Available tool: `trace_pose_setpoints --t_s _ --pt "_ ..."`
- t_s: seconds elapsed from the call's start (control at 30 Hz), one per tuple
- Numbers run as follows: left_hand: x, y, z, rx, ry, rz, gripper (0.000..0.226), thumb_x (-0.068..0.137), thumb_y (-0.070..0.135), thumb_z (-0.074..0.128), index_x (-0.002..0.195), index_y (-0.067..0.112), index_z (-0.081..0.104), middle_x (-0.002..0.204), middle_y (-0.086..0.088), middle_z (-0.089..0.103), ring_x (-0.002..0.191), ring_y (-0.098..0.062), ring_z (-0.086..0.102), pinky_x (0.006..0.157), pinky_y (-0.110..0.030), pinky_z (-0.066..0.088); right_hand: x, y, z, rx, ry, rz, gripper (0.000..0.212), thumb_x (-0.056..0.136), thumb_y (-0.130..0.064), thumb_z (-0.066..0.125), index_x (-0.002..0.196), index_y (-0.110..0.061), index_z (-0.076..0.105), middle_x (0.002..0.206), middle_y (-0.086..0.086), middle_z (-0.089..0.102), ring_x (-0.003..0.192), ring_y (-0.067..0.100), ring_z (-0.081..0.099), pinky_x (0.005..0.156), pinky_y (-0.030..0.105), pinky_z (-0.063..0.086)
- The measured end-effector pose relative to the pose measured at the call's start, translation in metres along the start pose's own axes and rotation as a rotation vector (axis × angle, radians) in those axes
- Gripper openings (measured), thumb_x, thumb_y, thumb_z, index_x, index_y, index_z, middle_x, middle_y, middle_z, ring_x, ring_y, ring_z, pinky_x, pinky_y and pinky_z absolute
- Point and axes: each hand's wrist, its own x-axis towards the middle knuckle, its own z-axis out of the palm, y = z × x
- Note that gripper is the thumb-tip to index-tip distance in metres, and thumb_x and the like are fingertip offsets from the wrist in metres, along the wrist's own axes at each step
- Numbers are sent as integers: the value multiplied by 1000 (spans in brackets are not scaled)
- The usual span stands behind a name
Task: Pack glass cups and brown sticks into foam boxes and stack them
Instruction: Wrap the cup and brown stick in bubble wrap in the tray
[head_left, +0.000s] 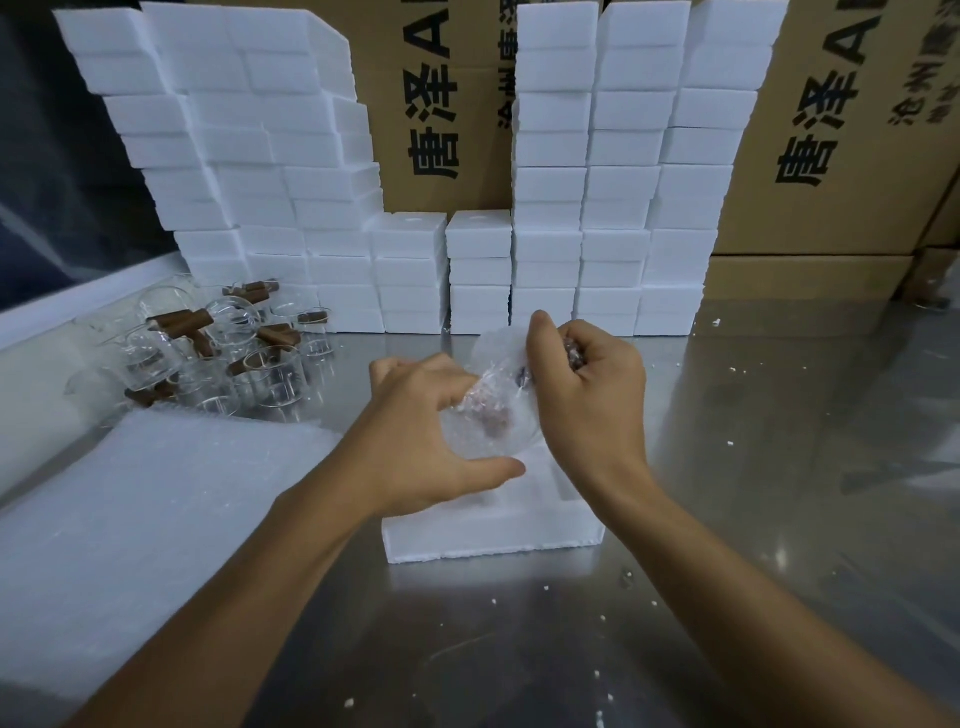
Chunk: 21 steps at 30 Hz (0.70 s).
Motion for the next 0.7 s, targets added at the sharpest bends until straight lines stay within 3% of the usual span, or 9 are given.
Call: trace_pose_setpoints --t_s 0.07,0.13,0.2,0.3,0.4,0.5,0.53,0.6,0.7 --pt "0 -3 -3 -27 -22 -16 38 51 60 83 78 36 71 89 13 62 102 -23 47 86 -10 32 -2 0 1 27 -20 -30 50 98 -25 58 52 -12 41 42 -11 41 43 5 39 48 18 32" --pt "1 -6 -7 -60 -46 -14 49 47 65 73 80 29 75 88 13 64 101 -26 53 92 -26 40 -3 -1 3 37 -35 -45 48 98 -27 59 56 -5 48 46 -5 46 45 4 41 48 18 35" --pt "2 -6 -7 -22 -31 20 53 49 67 71 81 25 75 90 11 64 101 -24 54 96 -32 37 -2 -1 3 78 -52 -16 48 98 -28 59 55 -10 48 47 -5 46 47 4 41 49 17 35" --pt "2 -6 2 75 196 135 55 55 60 79 80 13 70 102 7 54 103 -16 50 96 -37 33 2 -2 1 157 -83 104 49 98 -32 59 52 -26 47 49 -13 44 49 5 40 51 19 36" --pt "1 -4 9 -186 415 68 51 59 60 80 93 28 61 113 9 46 111 -10 50 94 -23 42 5 -3 -2 261 -91 247 44 100 -35 56 63 -11 52 60 0 48 57 12 45 57 27 40" --pt "3 1 12 -732 348 -142 53 62 40 85 107 35 56 115 5 59 101 -16 66 72 -30 59 7 -3 -3 372 -202 442 39 98 -32 57 91 5 65 80 10 64 73 20 59 67 33 49" --pt "3 0 12 -781 350 -170 52 64 32 84 109 34 57 114 1 61 98 -19 68 67 -31 59 8 -3 -3 417 -255 518 32 97 -28 58 99 2 69 86 10 68 77 20 62 68 32 51" --pt "3 -4 11 -705 367 -161 50 64 21 78 109 33 60 110 1 64 96 -17 67 70 -30 58 10 -4 -5 533 -325 649 26 94 -17 58 113 -4 70 100 12 73 86 23 65 75 33 52" --pt "2 -6 10 -604 301 -105 45 62 17 74 101 33 60 94 17 65 83 -5 63 69 -20 52 13 -3 -8 524 -270 616 24 90 -6 67 113 -5 71 109 19 73 90 26 68 77 36 54"
